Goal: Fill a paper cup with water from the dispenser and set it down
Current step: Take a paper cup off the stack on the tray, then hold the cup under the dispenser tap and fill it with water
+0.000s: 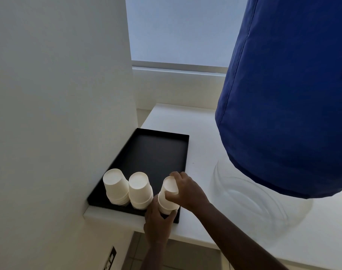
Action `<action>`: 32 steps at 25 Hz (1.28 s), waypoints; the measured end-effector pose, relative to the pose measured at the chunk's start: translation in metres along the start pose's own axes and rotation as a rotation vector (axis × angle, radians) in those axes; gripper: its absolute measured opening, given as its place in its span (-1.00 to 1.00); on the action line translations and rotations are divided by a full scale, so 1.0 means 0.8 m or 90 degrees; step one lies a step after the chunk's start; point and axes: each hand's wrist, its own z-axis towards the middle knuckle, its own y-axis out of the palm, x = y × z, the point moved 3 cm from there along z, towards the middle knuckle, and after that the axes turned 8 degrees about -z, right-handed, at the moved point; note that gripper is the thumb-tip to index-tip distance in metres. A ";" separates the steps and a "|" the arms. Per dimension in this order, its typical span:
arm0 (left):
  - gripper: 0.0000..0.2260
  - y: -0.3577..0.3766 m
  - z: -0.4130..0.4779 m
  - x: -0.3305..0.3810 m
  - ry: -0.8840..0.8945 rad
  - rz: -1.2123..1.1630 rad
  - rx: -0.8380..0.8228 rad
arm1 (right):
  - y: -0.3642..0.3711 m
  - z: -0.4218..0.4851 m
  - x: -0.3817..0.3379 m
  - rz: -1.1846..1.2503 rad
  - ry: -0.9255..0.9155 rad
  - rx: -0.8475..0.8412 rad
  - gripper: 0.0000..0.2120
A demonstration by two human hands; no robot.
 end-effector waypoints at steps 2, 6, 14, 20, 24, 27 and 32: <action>-0.38 0.001 0.000 -0.002 -0.019 -0.001 -0.001 | -0.005 0.001 -0.004 0.007 -0.013 0.012 -0.43; -0.38 0.002 0.000 -0.004 -0.027 0.016 -0.010 | -0.032 -0.001 -0.002 0.097 0.006 0.069 -0.48; -0.45 0.001 -0.018 0.015 -0.005 -0.026 0.050 | -0.055 -0.083 0.027 0.391 0.142 0.236 -0.60; -0.81 0.006 -0.078 0.063 0.111 -0.312 0.122 | -0.002 -0.172 0.058 0.615 0.302 0.175 -0.68; -0.76 0.025 -0.119 0.076 0.193 -0.192 -0.116 | 0.021 -0.221 0.092 0.627 0.321 0.058 -0.69; -0.88 0.030 -0.142 0.068 0.328 -0.031 -0.288 | 0.027 -0.241 0.118 0.631 0.318 -0.068 -0.53; -0.84 0.050 -0.174 0.062 0.416 0.061 -0.456 | 0.047 -0.273 0.145 0.682 0.286 -0.147 -0.44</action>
